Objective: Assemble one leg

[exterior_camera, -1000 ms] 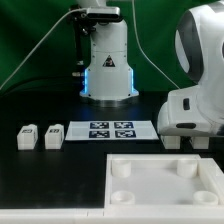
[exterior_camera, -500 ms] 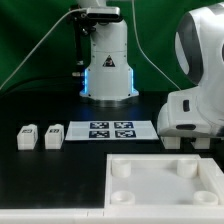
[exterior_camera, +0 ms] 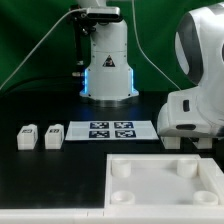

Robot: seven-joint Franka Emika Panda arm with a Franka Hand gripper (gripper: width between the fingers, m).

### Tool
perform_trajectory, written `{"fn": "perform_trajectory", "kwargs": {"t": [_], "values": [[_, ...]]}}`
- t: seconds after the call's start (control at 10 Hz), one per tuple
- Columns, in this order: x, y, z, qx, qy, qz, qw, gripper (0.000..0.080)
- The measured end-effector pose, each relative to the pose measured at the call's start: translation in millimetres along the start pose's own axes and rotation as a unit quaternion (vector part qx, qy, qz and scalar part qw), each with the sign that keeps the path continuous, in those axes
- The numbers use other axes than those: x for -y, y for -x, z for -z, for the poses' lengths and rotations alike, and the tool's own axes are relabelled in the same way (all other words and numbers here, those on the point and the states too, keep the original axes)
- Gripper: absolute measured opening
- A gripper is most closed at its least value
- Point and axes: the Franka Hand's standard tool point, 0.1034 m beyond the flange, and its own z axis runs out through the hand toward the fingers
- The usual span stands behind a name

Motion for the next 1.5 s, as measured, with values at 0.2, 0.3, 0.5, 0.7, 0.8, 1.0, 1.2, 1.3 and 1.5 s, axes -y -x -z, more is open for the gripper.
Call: {"fn": "perform_trajectory", "kwargs": {"t": [0.2,0.3,0.5,0.7,0.8,1.0,1.2,1.3,1.5], "values": [[0.0,0.0,0.0,0.000,0.000,0.000,1.000,0.0292],[0.0,0.0,0.0,0.000,0.000,0.000,1.000,0.0294],[-2.3,-1.9,5.7,-0.005,0.001,0.009,1.000,0.0294],[-15.2,3.9,61.4,-0.049,-0.009,0.035,0.998,0.0294],[-20.7,7.0,86.7,-0.088,-0.016,0.035,0.995,0.0294],[-31.8,27.2,129.3,-0.194,-0.020,0.033,0.980,0.0294],[-30.1,43.4,162.4,-0.302,0.004,0.047,0.952,0.0294],[-27.7,38.4,159.6,-0.351,-0.004,0.052,0.935,0.0294],[-24.4,37.8,161.8,-0.434,-0.018,0.057,0.899,0.0294]]}}
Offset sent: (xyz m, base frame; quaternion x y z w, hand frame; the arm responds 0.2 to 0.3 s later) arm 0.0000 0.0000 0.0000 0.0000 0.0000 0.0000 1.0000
